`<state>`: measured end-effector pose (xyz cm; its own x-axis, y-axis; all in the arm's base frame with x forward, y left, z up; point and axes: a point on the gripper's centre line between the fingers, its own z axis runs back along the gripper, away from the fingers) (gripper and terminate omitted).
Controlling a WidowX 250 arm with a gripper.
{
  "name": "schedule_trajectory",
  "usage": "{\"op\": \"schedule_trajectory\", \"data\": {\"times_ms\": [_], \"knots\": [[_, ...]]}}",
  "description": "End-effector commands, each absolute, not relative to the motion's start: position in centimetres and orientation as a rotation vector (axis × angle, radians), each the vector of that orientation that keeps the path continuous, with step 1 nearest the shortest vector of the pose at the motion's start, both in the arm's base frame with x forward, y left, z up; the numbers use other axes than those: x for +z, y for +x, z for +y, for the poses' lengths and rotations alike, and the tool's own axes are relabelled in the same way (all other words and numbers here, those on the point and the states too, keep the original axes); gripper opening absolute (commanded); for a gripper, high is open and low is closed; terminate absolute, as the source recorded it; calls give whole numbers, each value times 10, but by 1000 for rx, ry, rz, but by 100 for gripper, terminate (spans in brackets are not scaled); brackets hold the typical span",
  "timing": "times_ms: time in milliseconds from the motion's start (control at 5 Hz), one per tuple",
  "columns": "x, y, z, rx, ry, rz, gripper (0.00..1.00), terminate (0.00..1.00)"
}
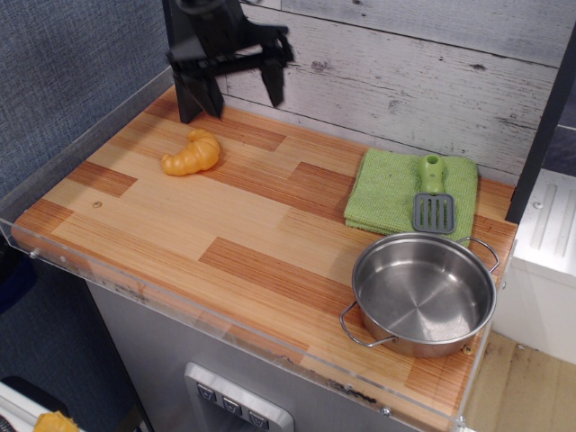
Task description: Move the bread to bottom middle of table
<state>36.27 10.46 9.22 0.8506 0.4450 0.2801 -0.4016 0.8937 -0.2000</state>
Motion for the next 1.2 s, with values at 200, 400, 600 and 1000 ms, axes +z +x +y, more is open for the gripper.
{"op": "schedule_trajectory", "data": {"times_ms": [200, 400, 600, 1000], "knots": [[102, 362, 139, 150, -39, -325, 100, 0], [91, 363, 146, 153, -9, -391, 100, 0], [80, 371, 151, 158, 18, -399, 100, 0], [51, 369, 159, 177, 55, -347, 100, 0]]}}
